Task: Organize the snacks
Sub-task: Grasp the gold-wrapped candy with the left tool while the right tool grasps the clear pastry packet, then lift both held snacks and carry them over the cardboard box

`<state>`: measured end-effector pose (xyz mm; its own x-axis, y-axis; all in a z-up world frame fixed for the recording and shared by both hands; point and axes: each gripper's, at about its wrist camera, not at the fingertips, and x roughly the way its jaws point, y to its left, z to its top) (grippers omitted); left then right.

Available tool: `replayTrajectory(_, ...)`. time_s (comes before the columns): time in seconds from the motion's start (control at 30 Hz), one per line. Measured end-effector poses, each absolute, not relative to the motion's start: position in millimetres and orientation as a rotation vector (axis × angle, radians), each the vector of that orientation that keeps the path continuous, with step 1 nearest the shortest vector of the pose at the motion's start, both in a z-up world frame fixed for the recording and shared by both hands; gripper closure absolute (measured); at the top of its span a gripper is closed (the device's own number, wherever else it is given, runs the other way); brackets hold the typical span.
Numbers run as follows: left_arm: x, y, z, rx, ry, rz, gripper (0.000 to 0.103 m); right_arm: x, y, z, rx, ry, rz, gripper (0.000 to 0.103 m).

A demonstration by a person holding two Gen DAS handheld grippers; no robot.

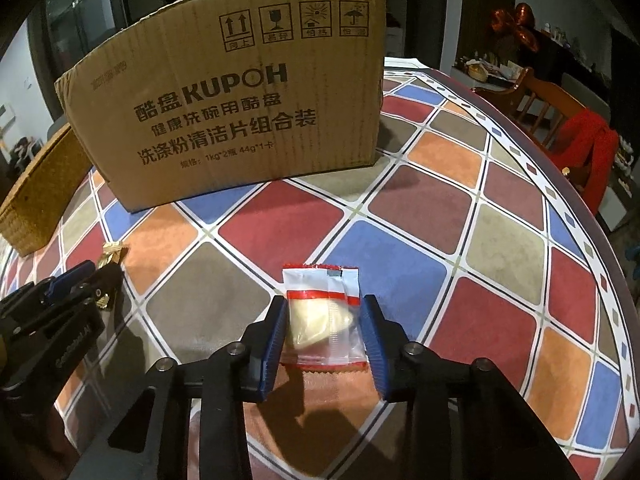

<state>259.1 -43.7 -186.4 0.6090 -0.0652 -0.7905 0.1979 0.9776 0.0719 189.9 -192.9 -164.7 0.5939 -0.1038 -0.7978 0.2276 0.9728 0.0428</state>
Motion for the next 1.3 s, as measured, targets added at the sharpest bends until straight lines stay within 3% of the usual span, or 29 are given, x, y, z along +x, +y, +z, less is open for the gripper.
replayTrajectory(1.3,235,-39,-135,0.116,0.83,-0.164,0.082,181,-182,-101,0.131,0.773,-0.144,0.068)
